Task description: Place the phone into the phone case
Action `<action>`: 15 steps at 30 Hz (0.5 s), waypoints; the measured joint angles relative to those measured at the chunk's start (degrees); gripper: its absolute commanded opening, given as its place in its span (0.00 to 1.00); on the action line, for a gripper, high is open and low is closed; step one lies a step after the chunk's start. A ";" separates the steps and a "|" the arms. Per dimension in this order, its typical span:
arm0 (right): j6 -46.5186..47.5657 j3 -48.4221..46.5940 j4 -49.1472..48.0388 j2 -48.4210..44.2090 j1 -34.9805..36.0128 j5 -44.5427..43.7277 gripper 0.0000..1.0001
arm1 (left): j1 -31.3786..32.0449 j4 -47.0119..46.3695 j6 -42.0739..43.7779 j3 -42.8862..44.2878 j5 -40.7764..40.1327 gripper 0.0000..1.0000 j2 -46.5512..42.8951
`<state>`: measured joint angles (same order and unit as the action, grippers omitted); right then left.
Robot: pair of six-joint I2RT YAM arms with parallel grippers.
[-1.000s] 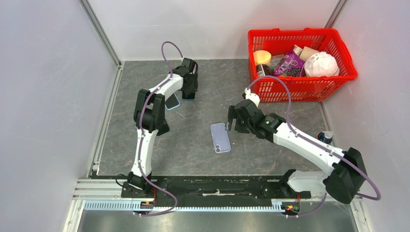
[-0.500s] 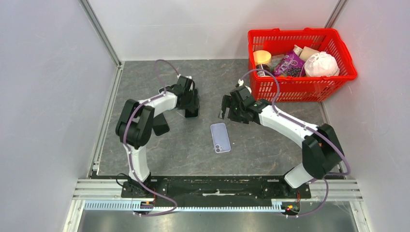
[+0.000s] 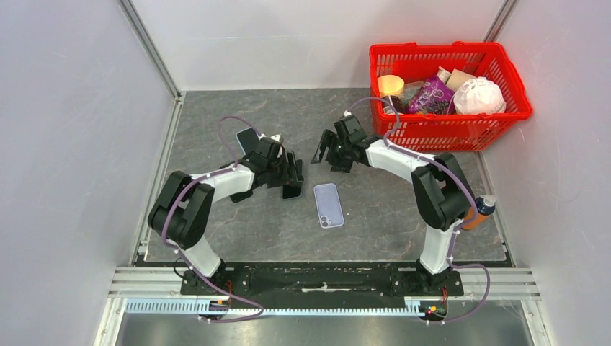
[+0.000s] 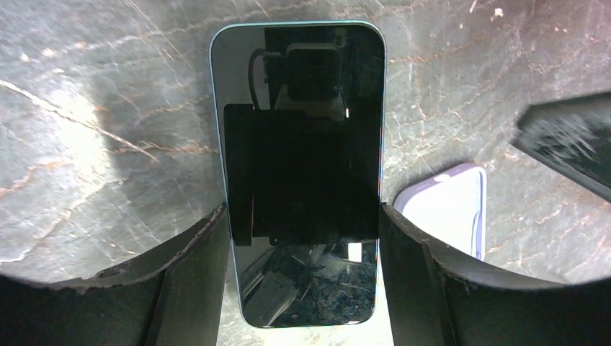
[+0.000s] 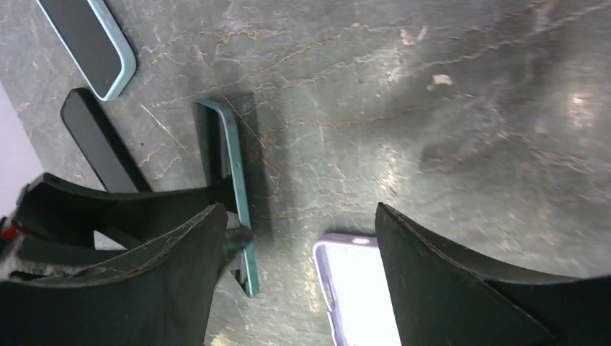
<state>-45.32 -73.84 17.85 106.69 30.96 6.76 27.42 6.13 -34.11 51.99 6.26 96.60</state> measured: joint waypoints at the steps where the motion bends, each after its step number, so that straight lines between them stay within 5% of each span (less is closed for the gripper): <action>1: -0.46 -0.35 -0.83 1.05 0.02 0.98 0.79 | 0.22 -0.70 -0.46 -0.70 0.22 0.24 -0.39; 15: -4.42 -0.48 -10.12 7.74 2.78 8.07 0.65 | 1.18 -5.22 -3.30 -3.41 3.50 0.24 -1.25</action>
<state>-49.74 -74.32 7.73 114.43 33.74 14.83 28.60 0.91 -37.41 48.58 9.76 95.35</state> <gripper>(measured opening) 0.700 0.725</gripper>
